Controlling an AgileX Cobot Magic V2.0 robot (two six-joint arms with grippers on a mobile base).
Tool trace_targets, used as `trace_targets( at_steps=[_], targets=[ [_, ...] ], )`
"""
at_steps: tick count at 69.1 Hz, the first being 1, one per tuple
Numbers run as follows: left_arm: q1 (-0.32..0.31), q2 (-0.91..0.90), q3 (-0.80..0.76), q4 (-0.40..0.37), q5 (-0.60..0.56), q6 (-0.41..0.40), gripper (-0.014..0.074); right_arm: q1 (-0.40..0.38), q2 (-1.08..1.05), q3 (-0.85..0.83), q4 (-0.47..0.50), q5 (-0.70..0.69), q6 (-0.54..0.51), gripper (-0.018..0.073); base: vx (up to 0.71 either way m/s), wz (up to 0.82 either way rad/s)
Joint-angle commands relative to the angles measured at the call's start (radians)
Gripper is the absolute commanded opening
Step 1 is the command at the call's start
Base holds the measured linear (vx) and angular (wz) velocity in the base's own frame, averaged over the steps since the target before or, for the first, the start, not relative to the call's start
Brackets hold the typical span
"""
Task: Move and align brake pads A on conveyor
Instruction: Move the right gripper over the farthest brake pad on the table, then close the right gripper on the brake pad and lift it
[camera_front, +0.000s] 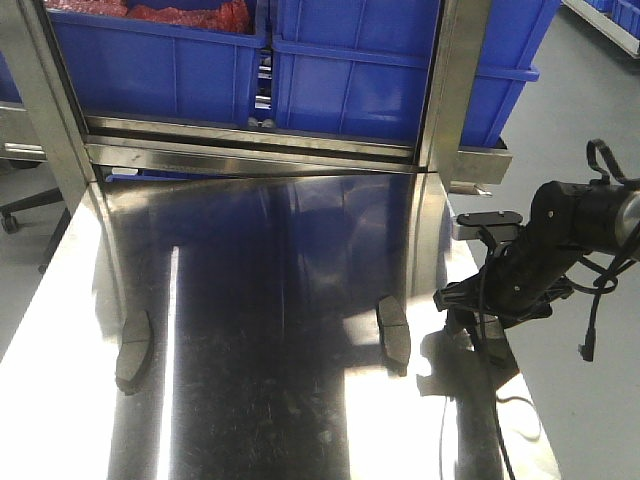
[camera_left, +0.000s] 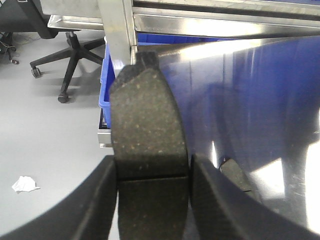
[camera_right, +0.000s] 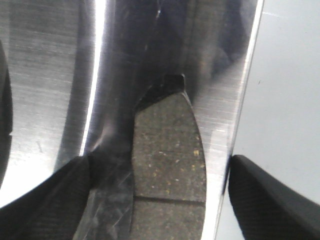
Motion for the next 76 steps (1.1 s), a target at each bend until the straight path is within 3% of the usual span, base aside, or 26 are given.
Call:
trace_targets(
  at_steps=[1, 30, 59, 76],
  targets=[
    [-0.003, -0.013, -0.027, -0.009, -0.080, 0.000, 0.0114, -0.001, -0.041, -0.028, 0.000, -0.011, 0.001, 0.0495, 0.00, 0.00],
    [-0.003, -0.013, -0.027, -0.009, -0.079, 0.000, 0.0114, -0.001, -0.048, -0.028, 0.000, -0.001, 0.002, 0.0411, 0.00, 0.00],
    [-0.003, -0.013, -0.027, -0.009, -0.079, 0.000, 0.0114, -0.001, -0.064, -0.028, -0.001, -0.001, 0.002, 0.0207, 0.00, 0.00],
    [-0.003, -0.013, -0.027, -0.009, -0.079, 0.000, 0.0115, -0.001, -0.065, -0.028, 0.000, -0.001, 0.002, 0.0181, 0.00, 0.00]
  ],
)
